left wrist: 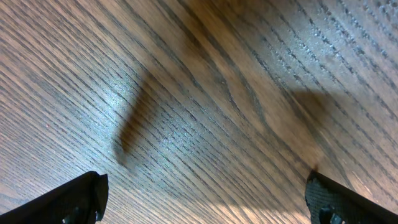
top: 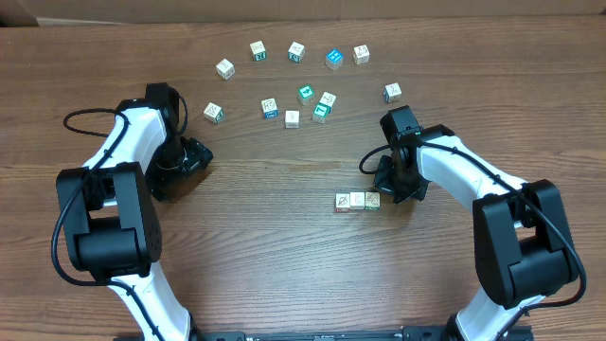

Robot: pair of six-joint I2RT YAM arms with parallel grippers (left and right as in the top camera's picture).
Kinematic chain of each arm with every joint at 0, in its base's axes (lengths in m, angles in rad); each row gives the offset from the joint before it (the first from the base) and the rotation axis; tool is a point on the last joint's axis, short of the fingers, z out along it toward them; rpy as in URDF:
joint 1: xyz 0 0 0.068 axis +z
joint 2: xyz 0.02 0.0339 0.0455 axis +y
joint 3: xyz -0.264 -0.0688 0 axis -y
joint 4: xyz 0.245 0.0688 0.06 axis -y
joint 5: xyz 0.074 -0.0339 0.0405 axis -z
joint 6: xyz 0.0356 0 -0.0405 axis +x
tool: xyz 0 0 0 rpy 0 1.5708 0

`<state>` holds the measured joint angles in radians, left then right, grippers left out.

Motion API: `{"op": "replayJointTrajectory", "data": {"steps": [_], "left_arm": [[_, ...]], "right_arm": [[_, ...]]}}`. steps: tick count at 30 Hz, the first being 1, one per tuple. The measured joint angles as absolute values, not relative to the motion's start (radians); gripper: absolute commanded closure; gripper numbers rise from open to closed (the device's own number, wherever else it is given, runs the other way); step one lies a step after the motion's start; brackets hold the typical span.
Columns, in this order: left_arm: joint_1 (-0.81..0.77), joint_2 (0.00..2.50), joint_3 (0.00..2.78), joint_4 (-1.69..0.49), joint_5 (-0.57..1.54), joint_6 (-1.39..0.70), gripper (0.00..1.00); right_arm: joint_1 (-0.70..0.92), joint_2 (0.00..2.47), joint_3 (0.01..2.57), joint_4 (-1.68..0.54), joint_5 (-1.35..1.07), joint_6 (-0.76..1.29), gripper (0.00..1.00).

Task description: Form a horizontal line

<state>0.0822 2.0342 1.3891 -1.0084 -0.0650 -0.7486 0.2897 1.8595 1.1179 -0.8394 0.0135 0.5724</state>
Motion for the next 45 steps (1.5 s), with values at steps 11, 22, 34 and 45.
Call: {"op": "replayJointTrajectory", "data": {"steps": [11, 22, 34, 45], "left_arm": [[0.082, 2.034, 1.389, -1.008, -0.065, -0.749, 0.00], [0.082, 2.034, 1.389, -1.008, -0.065, -0.749, 0.00], [0.082, 2.034, 1.389, -1.008, -0.065, -0.749, 0.01], [0.082, 2.034, 1.389, -1.008, -0.065, -0.749, 0.00]], "right_arm": [[0.290, 1.860, 1.118, -0.839, 0.012, 0.574, 0.96], [0.290, 1.860, 1.118, -0.849, 0.000, 0.574, 0.96], [0.290, 1.860, 1.118, -0.849, 0.000, 0.574, 0.96], [0.290, 1.860, 1.118, -0.841, -0.012, 0.573, 0.96]]}}
